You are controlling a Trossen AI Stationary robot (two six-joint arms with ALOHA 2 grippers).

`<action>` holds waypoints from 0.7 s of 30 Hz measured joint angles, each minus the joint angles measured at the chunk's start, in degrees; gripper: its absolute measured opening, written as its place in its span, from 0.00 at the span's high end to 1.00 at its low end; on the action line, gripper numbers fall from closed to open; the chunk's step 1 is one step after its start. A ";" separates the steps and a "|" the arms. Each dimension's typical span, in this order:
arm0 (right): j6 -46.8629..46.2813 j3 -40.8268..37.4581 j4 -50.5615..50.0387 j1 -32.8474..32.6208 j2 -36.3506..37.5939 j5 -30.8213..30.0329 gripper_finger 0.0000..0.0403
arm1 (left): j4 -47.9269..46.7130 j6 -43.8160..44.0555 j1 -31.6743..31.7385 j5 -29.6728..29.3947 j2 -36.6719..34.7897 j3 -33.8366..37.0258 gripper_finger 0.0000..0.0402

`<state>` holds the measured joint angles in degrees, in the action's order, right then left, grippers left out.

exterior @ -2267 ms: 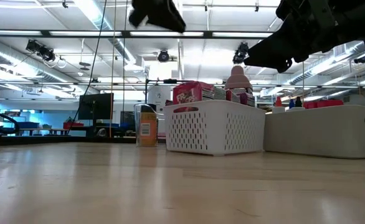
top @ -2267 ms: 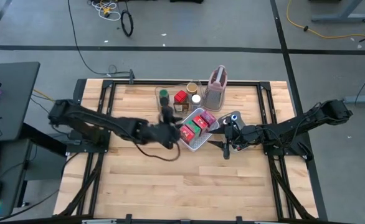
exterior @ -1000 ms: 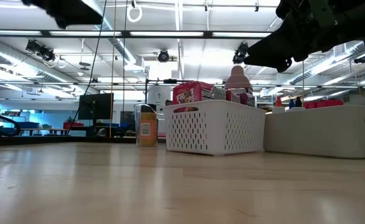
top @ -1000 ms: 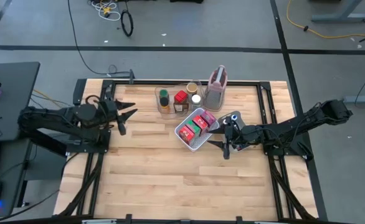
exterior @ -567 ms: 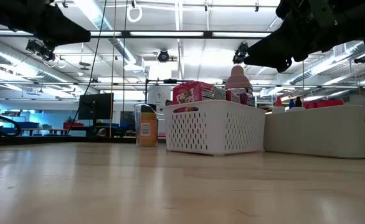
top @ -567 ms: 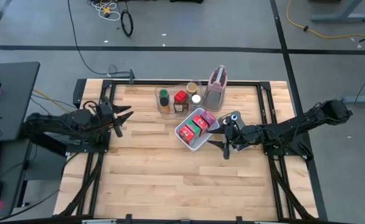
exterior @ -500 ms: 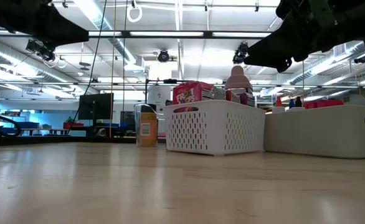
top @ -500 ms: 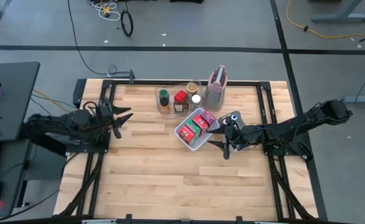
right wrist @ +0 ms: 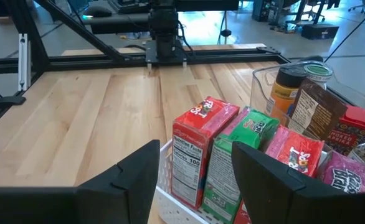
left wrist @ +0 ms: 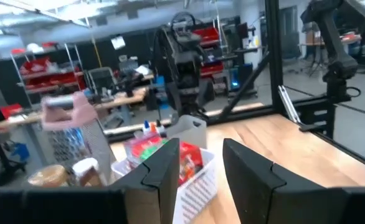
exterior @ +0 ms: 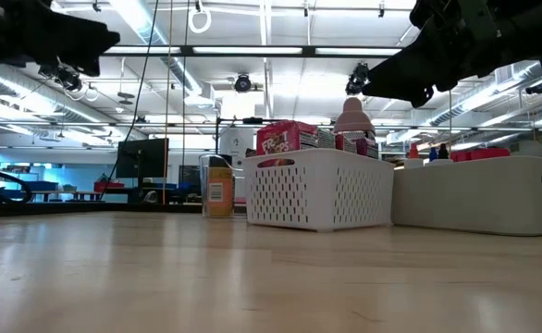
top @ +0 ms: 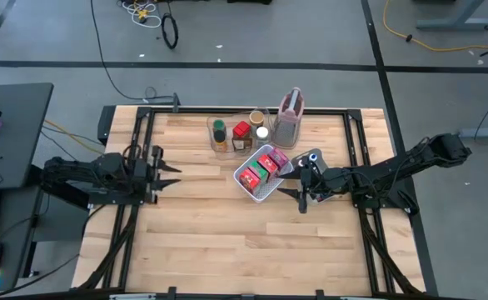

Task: Pick & Place Kitchen Items
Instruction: Return to Home Position

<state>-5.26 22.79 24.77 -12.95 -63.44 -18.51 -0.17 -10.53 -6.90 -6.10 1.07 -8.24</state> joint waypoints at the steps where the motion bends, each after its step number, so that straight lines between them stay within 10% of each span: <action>1: 0.00 0.00 0.09 0.00 0.00 0.01 0.48 | 0.59 0.50 0.00 0.22 -0.01 0.69 0.67; 21: 0.99 0.00 0.52 0.02 6.58 9.96 0.48 | 8.44 -2.20 0.02 -13.05 0.39 7.74 0.67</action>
<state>-4.26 22.79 25.29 -12.93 -56.86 -8.55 8.26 -12.73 -6.87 -19.16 1.45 -0.49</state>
